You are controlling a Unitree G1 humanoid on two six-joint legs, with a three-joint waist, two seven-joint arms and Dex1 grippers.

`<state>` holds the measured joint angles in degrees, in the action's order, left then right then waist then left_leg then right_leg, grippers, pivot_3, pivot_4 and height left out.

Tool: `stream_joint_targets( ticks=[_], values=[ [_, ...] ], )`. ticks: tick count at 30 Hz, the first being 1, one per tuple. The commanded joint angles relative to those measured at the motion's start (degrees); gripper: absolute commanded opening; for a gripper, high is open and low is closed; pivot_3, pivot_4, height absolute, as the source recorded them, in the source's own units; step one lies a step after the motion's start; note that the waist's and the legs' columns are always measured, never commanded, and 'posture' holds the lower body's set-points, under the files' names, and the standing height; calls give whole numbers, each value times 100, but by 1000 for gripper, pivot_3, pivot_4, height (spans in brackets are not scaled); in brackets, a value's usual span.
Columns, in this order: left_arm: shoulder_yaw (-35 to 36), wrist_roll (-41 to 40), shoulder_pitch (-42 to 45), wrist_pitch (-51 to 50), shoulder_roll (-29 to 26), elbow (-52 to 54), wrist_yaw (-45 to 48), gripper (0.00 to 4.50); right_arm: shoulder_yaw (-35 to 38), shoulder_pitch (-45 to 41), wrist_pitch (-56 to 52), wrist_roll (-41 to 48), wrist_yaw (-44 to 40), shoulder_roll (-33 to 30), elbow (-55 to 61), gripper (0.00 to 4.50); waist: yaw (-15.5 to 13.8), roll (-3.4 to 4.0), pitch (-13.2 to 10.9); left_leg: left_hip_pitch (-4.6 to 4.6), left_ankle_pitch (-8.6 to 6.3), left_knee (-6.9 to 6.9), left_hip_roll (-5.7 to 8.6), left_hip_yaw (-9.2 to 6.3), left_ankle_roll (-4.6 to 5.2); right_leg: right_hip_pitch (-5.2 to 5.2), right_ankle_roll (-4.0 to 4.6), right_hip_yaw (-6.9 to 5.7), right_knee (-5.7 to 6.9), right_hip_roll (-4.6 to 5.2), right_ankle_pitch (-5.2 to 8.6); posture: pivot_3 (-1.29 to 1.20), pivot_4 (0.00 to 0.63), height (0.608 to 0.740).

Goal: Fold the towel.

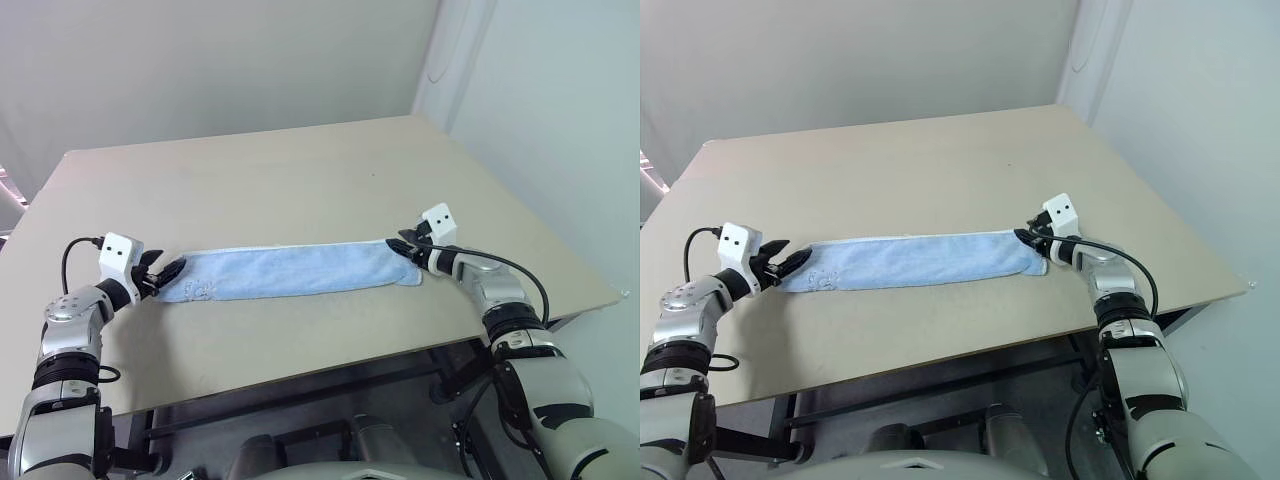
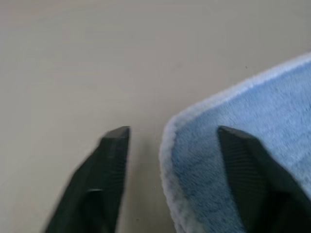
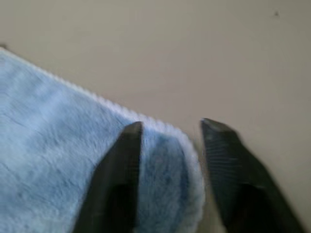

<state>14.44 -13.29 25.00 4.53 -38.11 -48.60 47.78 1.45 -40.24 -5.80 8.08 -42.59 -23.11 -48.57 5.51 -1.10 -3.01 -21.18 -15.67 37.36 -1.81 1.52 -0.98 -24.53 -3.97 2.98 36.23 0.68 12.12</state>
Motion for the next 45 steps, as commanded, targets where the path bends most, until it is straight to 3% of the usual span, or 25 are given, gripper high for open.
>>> stream_joint_targets(
  ticks=[1,3,9,13,18,23,32,41,45],
  values=[
    [291,-208,102,-6,-174,409,-141,4237,418,-188,-313,330,97,-146,497,3115,-5,0,0,0,0,0,0,0,0,0,0,0,0,0,0,0,0,729],
    [389,-363,-26,-175,-218,798,-67,4293,708,-162,-992,689,80,-253,867,3831,-11,0,0,-2,0,1,0,-1,0,0,0,0,1,1,0,0,0,729],
    [426,-845,-749,-938,-281,2645,298,4293,1285,362,-4336,2217,-352,-705,2615,3831,-24,0,1,-10,0,-6,-1,-4,0,-5,-2,-2,-2,10,1,0,0,729],
    [202,-908,-1135,-1228,-199,3502,424,4293,1728,408,-7061,3522,-794,-1163,2811,3831,-23,2,0,-7,0,-3,-2,-3,0,-4,9,-2,-2,8,7,0,0,729],
    [-74,-852,-1330,-1343,-8,3875,452,4293,2424,664,-8364,4068,-476,-1108,2825,3831,-20,1,3,4,0,8,-1,-3,0,7,4,-2,-2,-2,22,0,0,729],
    [-368,-690,-1230,-1283,160,3742,411,4293,2630,966,-8670,4208,140,-725,2675,3831,3,1,4,3,0,4,-2,-5,0,6,3,-2,-2,-10,23,0,0,729],
    [-559,-532,-1092,-1313,206,3662,444,4293,3213,926,-8389,3576,1458,93,2368,3831,-13,2,4,-9,0,6,0,-5,0,0,1,0,-8,-7,22,0,0,729],
    [-514,-501,-1184,-1289,216,3694,400,4293,3775,406,-6991,3191,2355,-92,947,3831,22,-12,15,20,0,42,-2,-5,0,47,-11,2,-18,-7,15,0,0,729],
    [-505,-494,-1217,-1276,211,3695,373,4293,3895,160,-6654,3265,2594,-190,541,3831,19,15,10,31,-12,46,-17,-24,-19,104,-12,-10,-114,-5,14,0,0,729]
  ],
)
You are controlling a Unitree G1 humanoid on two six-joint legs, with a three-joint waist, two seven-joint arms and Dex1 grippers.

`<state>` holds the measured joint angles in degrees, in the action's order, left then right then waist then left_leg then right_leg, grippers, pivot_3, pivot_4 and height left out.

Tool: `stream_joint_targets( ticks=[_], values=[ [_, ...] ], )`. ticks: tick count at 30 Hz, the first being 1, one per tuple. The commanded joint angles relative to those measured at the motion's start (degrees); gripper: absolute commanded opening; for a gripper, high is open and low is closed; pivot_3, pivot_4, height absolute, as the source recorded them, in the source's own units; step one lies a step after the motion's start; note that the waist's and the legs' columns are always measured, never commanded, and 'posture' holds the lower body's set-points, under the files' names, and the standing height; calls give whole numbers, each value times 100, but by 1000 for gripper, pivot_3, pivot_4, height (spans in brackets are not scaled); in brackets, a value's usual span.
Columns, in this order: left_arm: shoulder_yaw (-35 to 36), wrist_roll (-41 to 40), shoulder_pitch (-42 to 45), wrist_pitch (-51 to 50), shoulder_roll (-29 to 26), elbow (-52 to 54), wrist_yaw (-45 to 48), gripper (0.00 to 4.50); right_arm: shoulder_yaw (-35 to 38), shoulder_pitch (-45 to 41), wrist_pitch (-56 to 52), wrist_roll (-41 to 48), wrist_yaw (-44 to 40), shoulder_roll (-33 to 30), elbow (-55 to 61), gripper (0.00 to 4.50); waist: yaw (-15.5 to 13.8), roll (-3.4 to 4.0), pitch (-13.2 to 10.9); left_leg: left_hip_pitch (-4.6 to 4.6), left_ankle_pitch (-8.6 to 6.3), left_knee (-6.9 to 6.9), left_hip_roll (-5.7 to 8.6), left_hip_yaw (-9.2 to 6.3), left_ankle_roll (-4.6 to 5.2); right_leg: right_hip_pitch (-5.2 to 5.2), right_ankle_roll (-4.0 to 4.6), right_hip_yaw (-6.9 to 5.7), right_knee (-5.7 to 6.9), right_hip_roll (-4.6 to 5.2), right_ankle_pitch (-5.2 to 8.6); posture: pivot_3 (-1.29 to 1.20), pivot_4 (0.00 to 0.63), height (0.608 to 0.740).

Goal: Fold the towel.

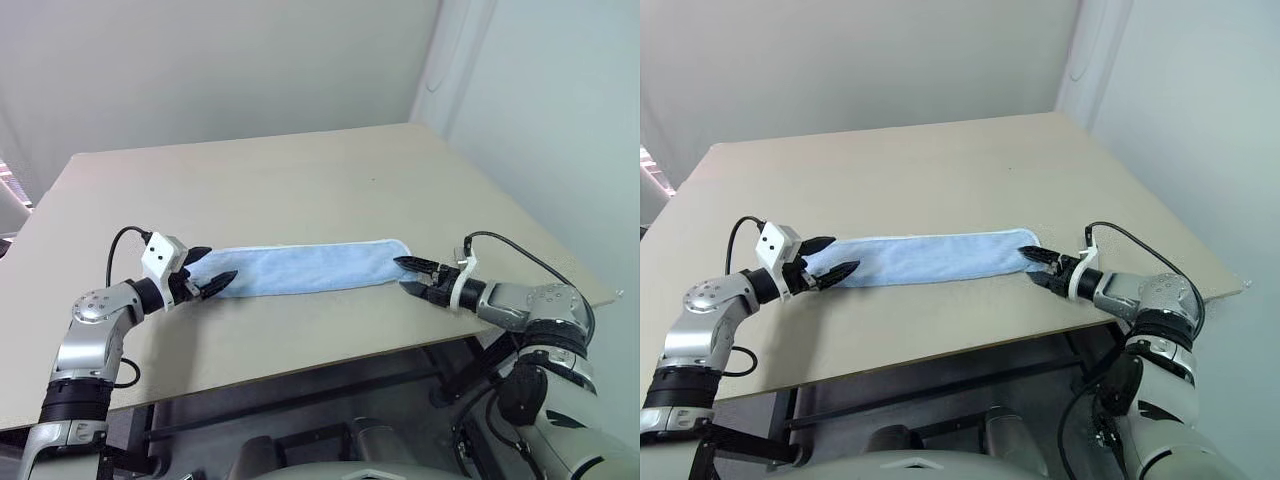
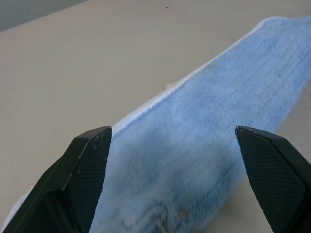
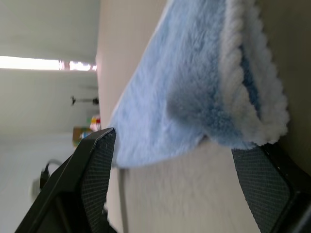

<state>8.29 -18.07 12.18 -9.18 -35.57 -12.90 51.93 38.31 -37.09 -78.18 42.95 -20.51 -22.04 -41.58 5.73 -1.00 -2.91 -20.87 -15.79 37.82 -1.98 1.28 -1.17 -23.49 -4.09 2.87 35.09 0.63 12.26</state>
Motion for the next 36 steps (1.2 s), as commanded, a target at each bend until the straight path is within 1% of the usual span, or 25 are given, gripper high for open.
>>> stream_joint_targets(
  ticks=[1,4,8,9,10,12,16,17,18,21,26,31,32,36],
  values=[
    [109,-15,61,102,-41,121,-47,4293,175,-184,642,-215,364,-316,-191,3831,-4,5,0,-10,-2,-2,-10,-2,-3,5,0,-2,-20,8,-1,0,0,729],
    [104,-7,48,113,-41,125,-62,4293,51,-239,691,-187,310,-347,-228,3831,-14,23,5,-52,-2,-9,-25,14,-3,6,-19,-4,-98,24,-30,0,0,729],
    [126,-14,31,102,-52,127,-95,4293,-69,-311,654,-178,280,-276,-219,3831,-6,16,14,-46,1,-3,-15,39,2,6,-29,-4,-94,50,-37,0,0,729],
    [127,1,20,121,-64,113,-104,4293,-138,-310,622,-185,252,-246,-166,3831,1,11,17,-46,6,1,-12,40,10,6,-45,-3,-91,51,-46,0,0,729],
    [131,5,9,132,-76,108,-103,4293,-208,-310,582,-184,210,-219,-124,3663,15,7,20,-46,9,4,-7,41,16,4,-76,0,-87,54,-65,0,0,729],
    [140,11,3,143,-87,103,-118,4293,-306,-308,552,-180,148,-188,-84,3192,23,6,20,-52,1,-7,1,44,28,-10,-89,2,-88,56,-73,0,0,729],
    [142,32,4,165,-113,88,-138,4293,-414,-283,543,-219,127,-173,-116,1693,12,6,20,-59,3,-66,12,65,31,-50,-88,9,-80,44,-73,0,0,729],
    [140,44,12,174,-120,74,-149,4293,-434,-279,538,-219,107,-178,-120,1393,11,7,20,-63,3,-72,9,67,31,-60,-87,10,-74,36,-72,0,0,729],
    [143,46,14,181,-128,64,-150,4293,-438,-275,554,-223,105,-184,-120,956,12,5,21,-66,3,-78,6,67,31,-71,-84,10,-68,30,-71,0,0,729],
    [159,62,33,221,-158,-11,-140,4293,-402,-304,642,-229,93,-265,-169,17,8,-3,26,-59,4,-79,-4,66,32,-71,-73,11,-60,17,-67,0,0,729],
    [154,88,121,261,-165,-126,-147,4293,-311,-349,730,-253,50,-588,-394,17,-29,1,24,-57,4,-52,1,64,32,-60,-60,15,-62,23,-70,0,0,729],
    [181,112,135,271,-201,-184,-134,4293,-337,-275,761,-310,-335,-1287,-549,17,-107,10,18,-75,4,-60,15,64,32,-67,-63,16,-75,39,-69,0,0,729],
    [187,109,120,274,-205,-182,-130,4293,-351,-255,743,-325,-455,-1469,-625,17,-123,10,18,-84,3,-65,17,69,33,-78,-66,19,-77,39,-67,0,0,729],
    [203,84,109,262,-219,-189,-136,4293,-791,-83,579,-391,-1321,-2095,-419,17,-177,11,18,-112,-6,-71,17,72,49,-107,-67,21,-77,31,-68,0,0,729]
  ],
)
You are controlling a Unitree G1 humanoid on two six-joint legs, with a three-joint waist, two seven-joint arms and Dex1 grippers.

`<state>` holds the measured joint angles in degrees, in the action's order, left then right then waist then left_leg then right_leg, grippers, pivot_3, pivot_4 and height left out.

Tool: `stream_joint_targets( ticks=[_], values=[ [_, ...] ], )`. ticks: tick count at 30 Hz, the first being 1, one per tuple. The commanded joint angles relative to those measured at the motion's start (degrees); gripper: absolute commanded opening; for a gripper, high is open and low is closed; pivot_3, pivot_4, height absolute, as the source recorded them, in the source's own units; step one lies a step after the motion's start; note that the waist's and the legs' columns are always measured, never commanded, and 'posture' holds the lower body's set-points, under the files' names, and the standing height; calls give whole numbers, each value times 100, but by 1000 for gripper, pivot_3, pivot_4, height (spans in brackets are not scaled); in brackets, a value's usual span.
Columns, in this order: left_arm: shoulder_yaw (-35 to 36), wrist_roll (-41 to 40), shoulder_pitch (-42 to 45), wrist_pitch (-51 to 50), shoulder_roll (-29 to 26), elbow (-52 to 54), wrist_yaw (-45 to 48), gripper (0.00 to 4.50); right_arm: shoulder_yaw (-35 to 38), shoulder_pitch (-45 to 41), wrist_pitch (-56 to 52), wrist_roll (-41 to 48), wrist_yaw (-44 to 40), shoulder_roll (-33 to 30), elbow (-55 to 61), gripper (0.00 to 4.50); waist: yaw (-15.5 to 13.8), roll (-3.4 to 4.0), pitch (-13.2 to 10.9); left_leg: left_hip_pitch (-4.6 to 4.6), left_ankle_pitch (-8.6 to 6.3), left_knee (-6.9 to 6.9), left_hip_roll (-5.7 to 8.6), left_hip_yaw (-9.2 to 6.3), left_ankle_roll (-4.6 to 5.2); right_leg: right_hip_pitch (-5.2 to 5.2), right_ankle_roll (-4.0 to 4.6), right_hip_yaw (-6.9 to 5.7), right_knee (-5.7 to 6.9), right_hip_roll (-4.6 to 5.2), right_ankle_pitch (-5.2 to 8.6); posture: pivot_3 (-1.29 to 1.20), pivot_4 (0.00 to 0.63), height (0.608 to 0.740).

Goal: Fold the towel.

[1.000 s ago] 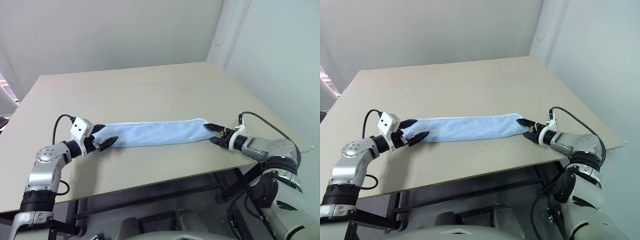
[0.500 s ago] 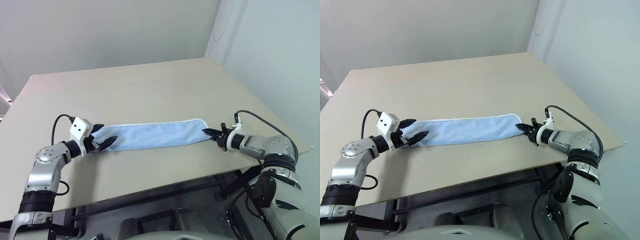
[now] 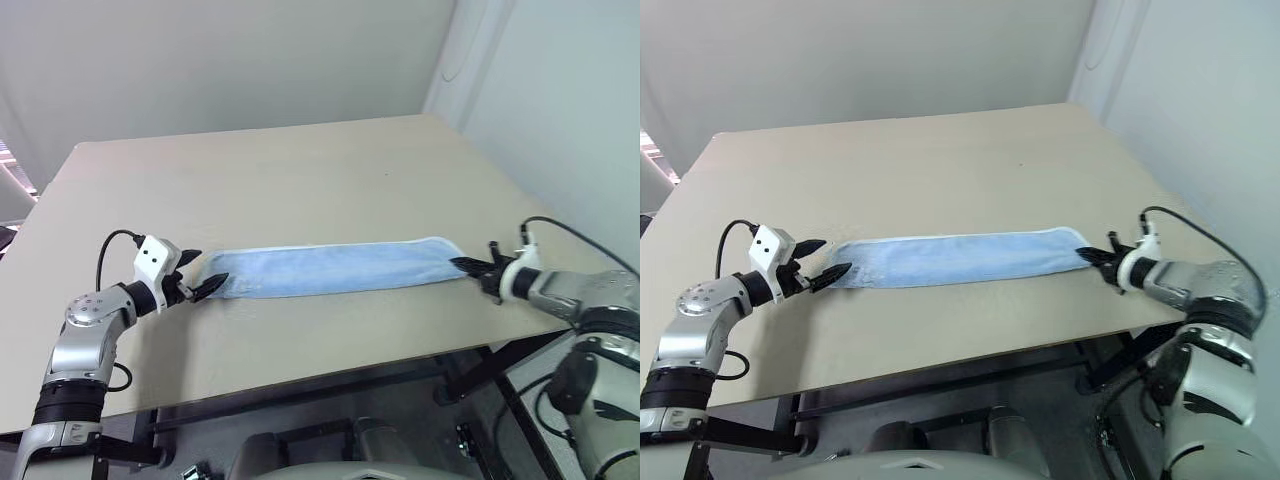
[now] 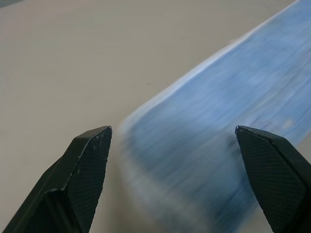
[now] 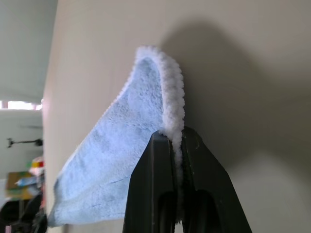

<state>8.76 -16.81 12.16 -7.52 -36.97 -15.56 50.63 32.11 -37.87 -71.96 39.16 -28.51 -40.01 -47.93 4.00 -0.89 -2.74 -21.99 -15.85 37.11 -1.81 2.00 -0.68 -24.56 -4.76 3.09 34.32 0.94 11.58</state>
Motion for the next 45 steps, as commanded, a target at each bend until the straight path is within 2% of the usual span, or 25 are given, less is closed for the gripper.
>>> stream_joint_targets(
  ticks=[1,6,10,13,17,20,28,32,38,45],
  values=[
    [155,-38,124,103,-82,53,-5,4293,-202,-46,-41,-24,-593,-369,196,17,-4,0,0,0,-1,0,-1,-1,2,0,0,-1,0,-3,0,0,0,729],
    [117,0,218,143,-53,-61,-35,4293,-625,-166,-116,-24,-932,-338,753,17,13,7,-2,6,-1,12,-4,2,3,0,-5,5,5,-8,5,0,0,729],
    [90,2,263,159,-21,-85,-32,4293,-1183,121,79,19,-1315,-284,2075,17,-1,8,-2,17,0,25,-4,2,2,2,-4,7,26,-8,5,0,0,729],
    [82,23,251,190,-11,-121,-37,4293,-1477,198,-173,130,-1535,-353,2720,17,-7,8,-2,19,0,23,-5,0,2,2,-5,6,32,-9,6,0,0,729],
    [84,27,178,189,-1,-58,-52,4293,-2025,-10,-440,231,-1827,-354,3348,17,-9,8,-2,17,-1,23,-4,1,2,-1,-5,6,38,-7,6,0,0,729],
    [80,38,168,181,-8,-53,-60,4293,-2449,-257,-564,233,-1843,-93,3652,17,5,8,-2,21,-1,26,-5,5,2,-4,-4,7,52,-6,6,0,0,729],
    [13,104,226,125,-9,-48,-78,4293,-3257,-1055,-612,-170,-1419,1180,3074,17,-13,8,-2,53,0,27,-11,-10,2,-2,43,4,106,-25,33,0,0,729],
    [-4,151,199,142,-2,-40,-97,4293,-3641,-1342,-190,-604,-1250,1799,2443,17,6,7,-1,48,0,25,-11,-8,2,-4,46,3,107,-22,31,0,0,729],
    [-6,133,57,-18,14,172,-175,4293,-4043,-1523,421,-1184,-1286,2240,1720,17,4,7,-1,45,0,22,-9,-9,2,-7,59,2,108,-21,20,0,0,729],
    [40,99,-123,-109,-16,362,-204,4293,-4173,-1309,310,-1264,-1415,2343,2064,17,8,7,-1,48,0,23,-10,-10,1,-8,59,2,115,-21,21,0,0,729]
  ],
)
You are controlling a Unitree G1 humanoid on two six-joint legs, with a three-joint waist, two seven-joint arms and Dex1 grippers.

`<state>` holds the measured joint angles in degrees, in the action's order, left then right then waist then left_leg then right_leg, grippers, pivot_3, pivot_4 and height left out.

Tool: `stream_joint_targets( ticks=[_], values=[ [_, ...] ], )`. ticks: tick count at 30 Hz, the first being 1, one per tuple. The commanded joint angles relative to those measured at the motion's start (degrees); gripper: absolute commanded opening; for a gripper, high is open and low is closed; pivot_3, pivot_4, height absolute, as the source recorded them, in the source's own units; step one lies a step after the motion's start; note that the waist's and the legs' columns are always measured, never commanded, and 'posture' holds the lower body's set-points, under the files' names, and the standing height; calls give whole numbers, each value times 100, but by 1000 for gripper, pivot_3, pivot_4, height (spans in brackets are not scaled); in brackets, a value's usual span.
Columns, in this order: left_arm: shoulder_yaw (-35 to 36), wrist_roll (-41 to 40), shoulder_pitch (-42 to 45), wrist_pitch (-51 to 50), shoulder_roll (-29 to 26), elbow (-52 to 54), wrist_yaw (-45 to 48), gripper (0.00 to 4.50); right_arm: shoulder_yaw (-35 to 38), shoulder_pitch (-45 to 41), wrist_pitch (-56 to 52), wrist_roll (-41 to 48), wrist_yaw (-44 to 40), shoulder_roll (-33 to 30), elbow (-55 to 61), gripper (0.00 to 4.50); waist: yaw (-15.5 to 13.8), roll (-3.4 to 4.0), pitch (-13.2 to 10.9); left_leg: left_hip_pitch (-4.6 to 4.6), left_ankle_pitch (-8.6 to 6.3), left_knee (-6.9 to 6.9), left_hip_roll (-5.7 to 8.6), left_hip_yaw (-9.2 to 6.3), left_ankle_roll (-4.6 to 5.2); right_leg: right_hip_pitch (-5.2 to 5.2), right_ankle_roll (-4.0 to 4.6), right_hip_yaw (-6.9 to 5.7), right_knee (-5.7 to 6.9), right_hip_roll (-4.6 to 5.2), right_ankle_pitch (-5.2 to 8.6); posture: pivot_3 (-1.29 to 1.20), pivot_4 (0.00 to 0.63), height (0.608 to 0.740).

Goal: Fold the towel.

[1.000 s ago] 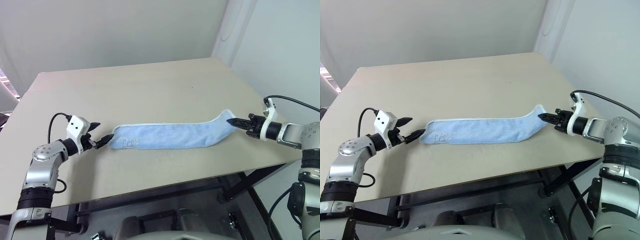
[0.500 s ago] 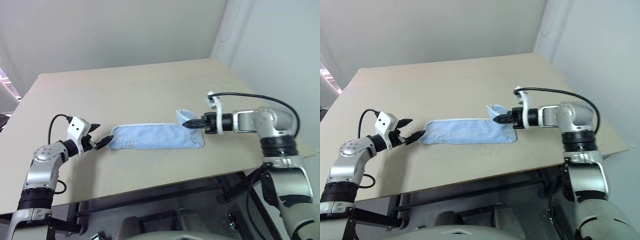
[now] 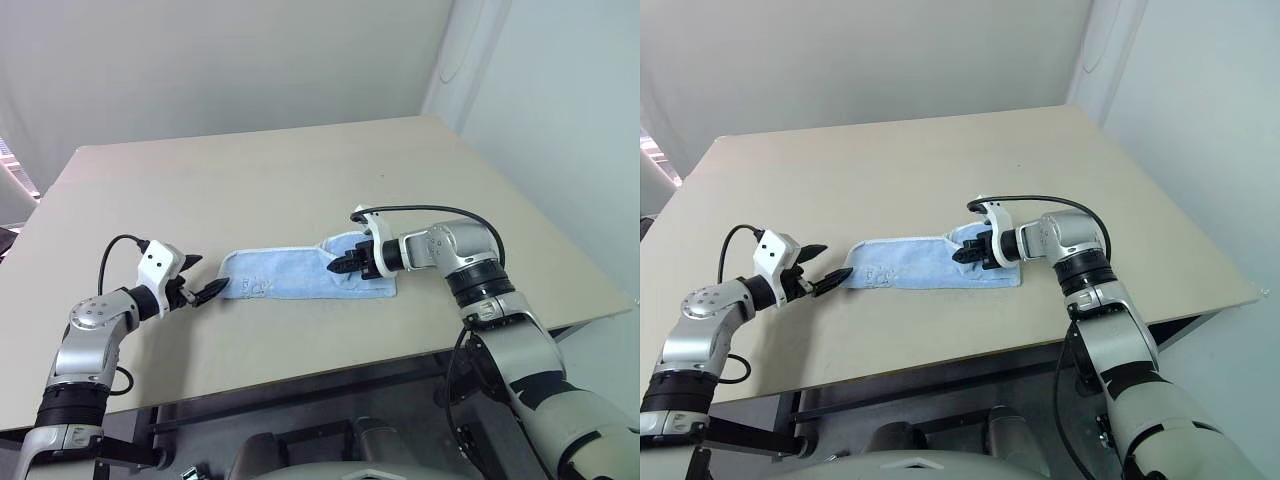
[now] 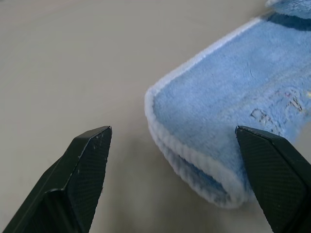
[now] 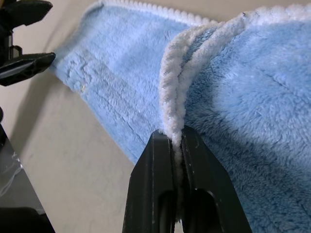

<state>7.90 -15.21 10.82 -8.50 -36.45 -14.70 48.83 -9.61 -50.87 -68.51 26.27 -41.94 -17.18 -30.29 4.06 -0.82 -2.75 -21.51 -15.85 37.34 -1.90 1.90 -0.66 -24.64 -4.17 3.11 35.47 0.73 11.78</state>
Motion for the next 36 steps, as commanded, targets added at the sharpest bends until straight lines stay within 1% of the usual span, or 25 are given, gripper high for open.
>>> stream_joint_targets(
  ticks=[1,5,6,9,10,13,16,19,22,25,29,30,32,33,35,36],
  values=[
    [128,-64,1,-20,-71,292,-28,4293,-24,18,-33,7,-85,83,333,17,2,0,0,0,0,0,0,0,0,0,0,0,0,-1,0,0,0,729],
    [133,-78,-21,-44,-83,334,-28,4293,-72,93,-38,32,-182,163,516,1027,9,0,0,3,0,0,-1,0,0,0,0,0,6,-2,0,0,0,729],
    [138,-82,-19,-49,-86,333,-26,4293,-54,108,-99,76,-196,176,600,1468,7,0,0,4,0,0,-1,-1,0,0,0,0,7,-2,0,0,0,729],
    [157,-94,-16,-64,-108,330,-10,4293,-27,243,-100,183,-377,55,1064,2451,4,0,0,4,0,0,-1,-2,0,0,0,0,8,-3,0,0,0,729],
    [165,-100,-17,-74,-120,337,-3,4293,75,314,-33,266,-480,-22,1297,2865,4,0,0,3,0,0,-1,-2,0,0,0,-1,8,-2,0,0,0,729],
    [204,-125,-8,-96,-154,342,-4,4293,567,538,457,529,-735,-232,1851,3898,-14,0,0,1,0,0,0,-3,0,0,0,-3,5,-1,1,0,0,729],
    [209,-134,8,-99,-170,328,-1,4293,792,902,1733,271,-699,-273,2043,3898,-8,-4,2,2,0,1,2,-5,0,4,-20,-6,-1,1,13,0,0,729],
    [238,-215,31,-196,-163,361,35,4293,884,1346,3695,-223,-750,-177,1741,3898,2,-8,5,7,0,-1,1,-4,-1,7,-19,-6,-2,0,14,0,0,729],
    [342,-537,100,-536,-144,487,153,4293,756,1388,4172,-318,-1297,-236,1059,3898,17,-5,3,10,0,-1,0,-1,-1,7,-19,-4,1,-2,14,0,0,729],
    [369,-960,252,-960,-55,863,258,4293,648,1360,4642,-499,-1716,-282,539,3898,9,-5,3,10,1,3,-1,-3,-1,7,-18,-3,7,-4,14,0,0,729],
    [-13,-1116,844,-1274,281,1096,314,4293,817,1263,4678,-429,-1887,-336,302,3898,-29,-5,2,9,1,12,3,-8,-2,14,-18,-4,8,-1,13,0,0,729],
    [-94,-1162,1055,-1328,419,1040,356,4113,840,1259,4627,-396,-1948,-376,320,3926,-33,-4,2,9,1,16,5,-8,-2,18,-18,-3,8,0,13,0,0,729],
    [-310,-1111,1488,-1325,679,748,467,3731,891,1259,4606,-393,-1971,-434,347,3511,-17,-4,2,7,1,27,7,-7,-2,22,-18,-3,7,1,13,0,0,729],
    [-443,-974,1699,-1193,812,512,498,3433,937,1258,4552,-359,-1965,-450,373,3306,-17,-4,2,6,1,33,7,-8,-2,24,-18,-2,7,1,13,0,0,729],
    [-732,-728,2098,-942,1105,42,567,2693,991,1268,4447,-332,-1945,-499,418,2601,-10,-4,2,7,1,42,8,-9,-2,29,-19,-2,9,-1,13,0,0,729],
    [-830,-657,2280,-826,1272,-194,593,2416,993,1273,4411,-353,-1924,-518,418,2324,-6,-4,2,9,1,44,9,-9,-2,30,-19,-2,11,-2,13,0,0,729]
  ],
)
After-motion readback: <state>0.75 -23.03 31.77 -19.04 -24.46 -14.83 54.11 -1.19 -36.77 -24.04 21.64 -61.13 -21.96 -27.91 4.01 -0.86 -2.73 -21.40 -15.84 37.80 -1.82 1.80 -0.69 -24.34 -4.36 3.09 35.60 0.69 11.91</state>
